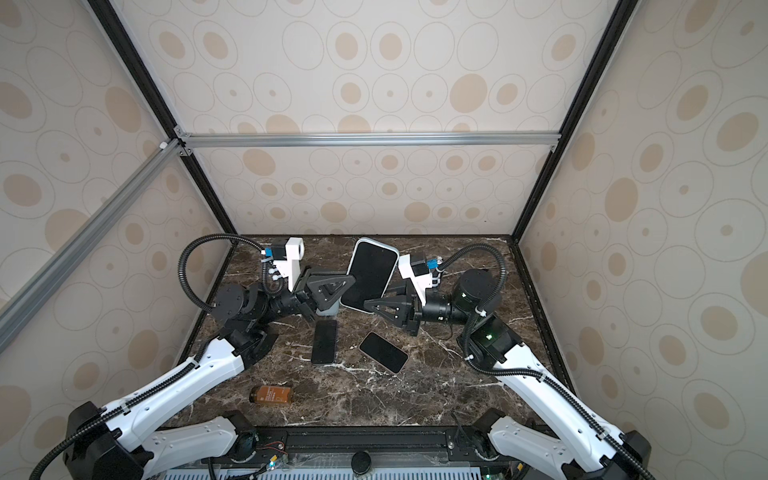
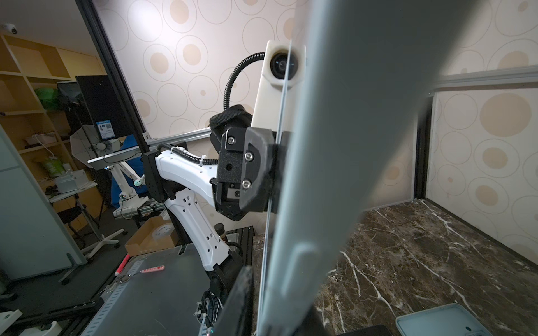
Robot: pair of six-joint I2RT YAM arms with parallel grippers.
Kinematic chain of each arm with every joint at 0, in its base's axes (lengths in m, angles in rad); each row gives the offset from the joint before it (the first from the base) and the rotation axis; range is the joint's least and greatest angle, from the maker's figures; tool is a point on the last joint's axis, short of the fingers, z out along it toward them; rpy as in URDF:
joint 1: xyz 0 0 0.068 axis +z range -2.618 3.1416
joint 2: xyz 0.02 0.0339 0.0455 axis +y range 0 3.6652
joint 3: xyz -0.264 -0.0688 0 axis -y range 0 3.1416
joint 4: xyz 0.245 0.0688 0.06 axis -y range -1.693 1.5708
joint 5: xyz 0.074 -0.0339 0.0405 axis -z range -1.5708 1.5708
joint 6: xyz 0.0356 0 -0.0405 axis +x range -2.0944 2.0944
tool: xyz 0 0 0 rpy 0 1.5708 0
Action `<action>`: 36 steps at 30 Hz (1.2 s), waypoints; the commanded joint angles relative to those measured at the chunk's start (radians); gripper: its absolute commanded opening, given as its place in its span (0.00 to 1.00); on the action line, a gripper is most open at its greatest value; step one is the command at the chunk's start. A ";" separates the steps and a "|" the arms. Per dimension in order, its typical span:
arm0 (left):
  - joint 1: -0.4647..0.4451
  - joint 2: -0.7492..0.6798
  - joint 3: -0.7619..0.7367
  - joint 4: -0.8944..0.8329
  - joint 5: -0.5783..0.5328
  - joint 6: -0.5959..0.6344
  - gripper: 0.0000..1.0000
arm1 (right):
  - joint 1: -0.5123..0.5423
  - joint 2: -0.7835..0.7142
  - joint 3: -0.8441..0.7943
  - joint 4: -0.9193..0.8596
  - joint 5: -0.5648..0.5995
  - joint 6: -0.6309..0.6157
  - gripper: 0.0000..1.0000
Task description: Take the phone out of the phone case
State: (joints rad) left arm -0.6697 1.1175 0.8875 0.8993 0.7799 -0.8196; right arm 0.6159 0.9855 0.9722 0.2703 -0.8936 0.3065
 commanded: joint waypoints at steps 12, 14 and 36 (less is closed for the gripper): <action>-0.005 -0.013 0.062 -0.004 -0.002 0.042 0.00 | 0.010 -0.015 0.027 -0.029 0.048 -0.037 0.00; -0.005 -0.028 0.077 -0.063 -0.012 0.103 0.09 | 0.010 -0.034 0.020 -0.045 0.087 -0.064 0.00; -0.248 -0.141 0.281 -0.732 -0.562 0.907 0.77 | 0.010 -0.190 0.054 -0.446 0.552 -0.458 0.00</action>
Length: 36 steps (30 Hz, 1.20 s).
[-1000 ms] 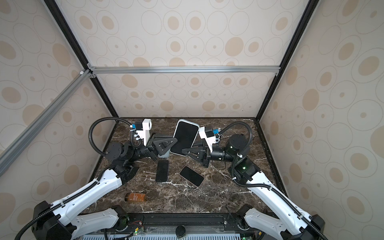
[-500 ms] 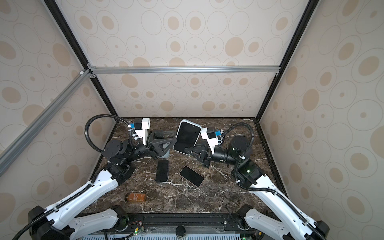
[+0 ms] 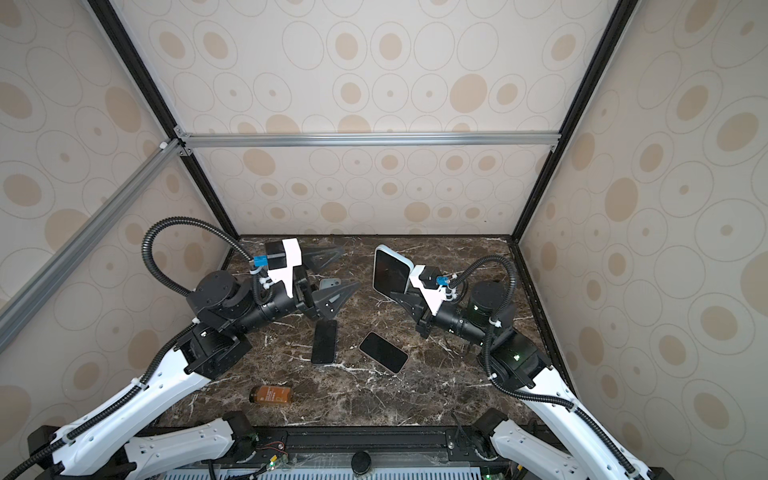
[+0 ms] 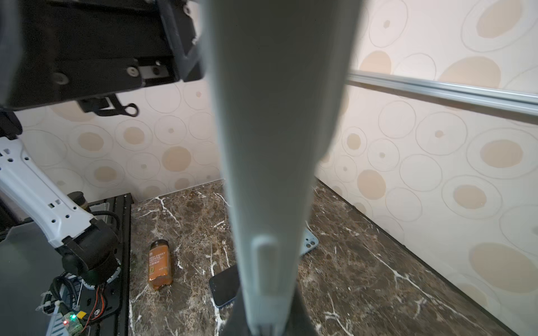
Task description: Take the phone out of the phone case
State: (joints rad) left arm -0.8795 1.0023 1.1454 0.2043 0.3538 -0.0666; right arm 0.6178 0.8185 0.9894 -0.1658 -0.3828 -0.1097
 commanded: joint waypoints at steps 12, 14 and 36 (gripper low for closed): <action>-0.119 0.027 0.054 -0.037 -0.194 0.296 0.68 | 0.008 -0.035 -0.008 0.019 0.016 -0.027 0.00; -0.125 0.034 0.057 -0.027 -0.197 0.306 0.64 | 0.009 -0.028 -0.006 0.014 0.010 -0.028 0.00; -0.179 0.097 0.090 -0.013 -0.283 0.396 0.36 | 0.008 -0.019 0.014 -0.039 -0.056 -0.062 0.00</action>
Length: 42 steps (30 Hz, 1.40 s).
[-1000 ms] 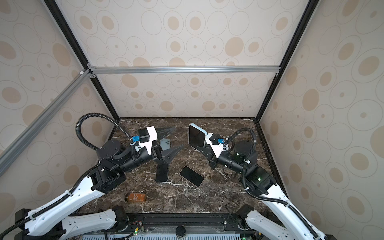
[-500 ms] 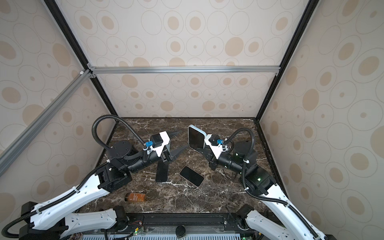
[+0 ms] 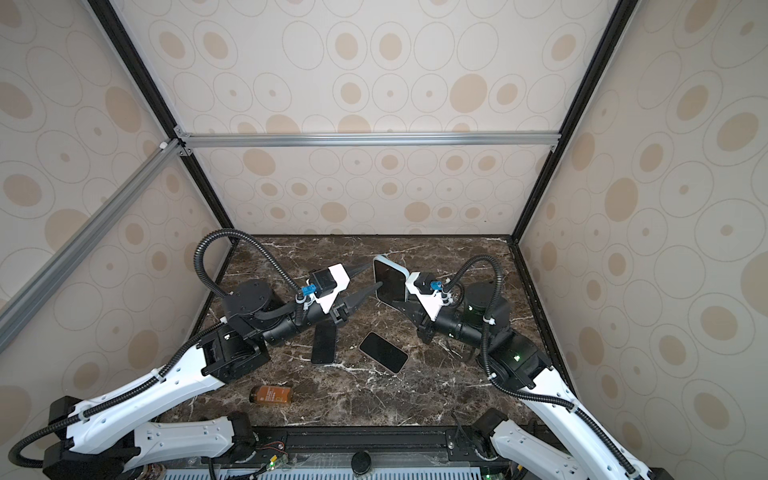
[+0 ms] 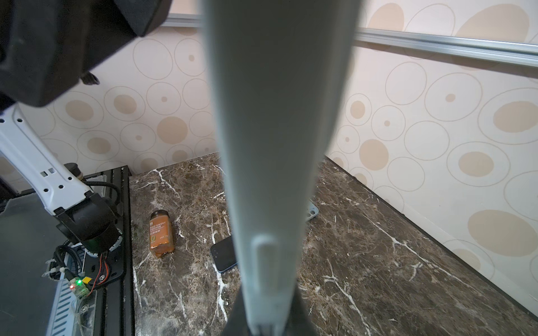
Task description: Take the phone out of the phone case
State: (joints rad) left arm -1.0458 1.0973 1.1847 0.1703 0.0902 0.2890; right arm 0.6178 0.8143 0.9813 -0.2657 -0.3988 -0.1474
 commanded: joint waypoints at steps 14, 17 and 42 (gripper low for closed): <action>-0.021 0.017 0.050 0.038 -0.072 0.048 0.39 | 0.009 -0.032 0.011 0.060 -0.026 -0.029 0.00; -0.022 0.016 0.052 0.041 -0.078 0.051 0.39 | 0.008 -0.038 0.008 0.054 -0.025 -0.031 0.00; -0.039 0.049 0.066 0.026 -0.102 0.050 0.39 | 0.008 -0.032 0.022 0.029 -0.005 -0.008 0.00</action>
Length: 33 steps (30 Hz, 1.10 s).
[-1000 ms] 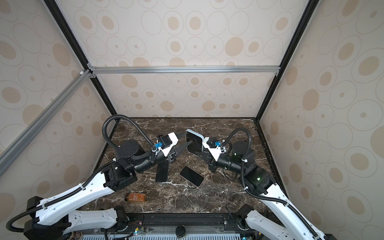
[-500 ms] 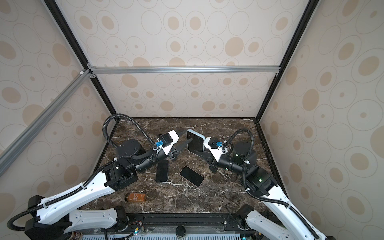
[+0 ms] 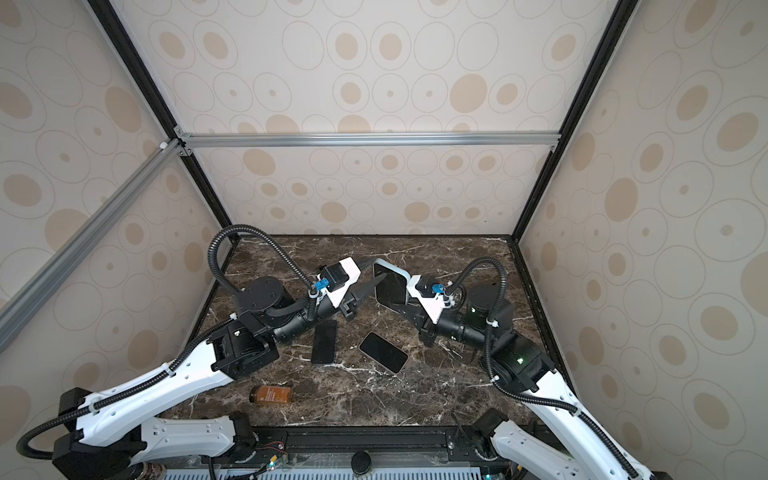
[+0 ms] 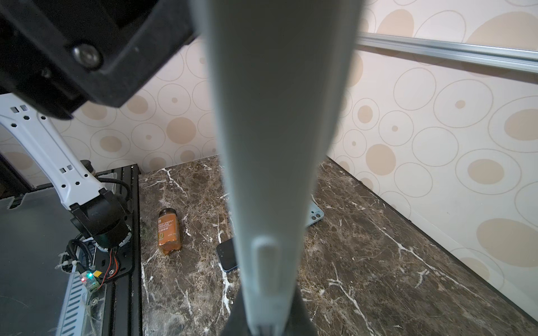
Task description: Take the phone out of the phone case
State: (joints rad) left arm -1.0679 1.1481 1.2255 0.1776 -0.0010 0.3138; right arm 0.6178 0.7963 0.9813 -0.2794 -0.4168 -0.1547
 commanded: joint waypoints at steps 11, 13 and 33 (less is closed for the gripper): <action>-0.017 -0.007 0.017 0.036 -0.047 0.027 0.42 | 0.008 -0.012 0.020 0.031 0.111 0.011 0.00; -0.017 -0.002 0.021 0.031 -0.044 0.027 0.38 | 0.008 -0.006 0.025 0.032 0.098 0.009 0.00; -0.019 0.013 0.019 0.020 -0.044 0.025 0.27 | 0.008 0.001 0.031 0.051 -0.002 0.007 0.00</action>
State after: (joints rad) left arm -1.0756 1.1610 1.2251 0.1894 -0.0437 0.3229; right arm 0.6178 0.8036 0.9813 -0.2996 -0.3786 -0.1421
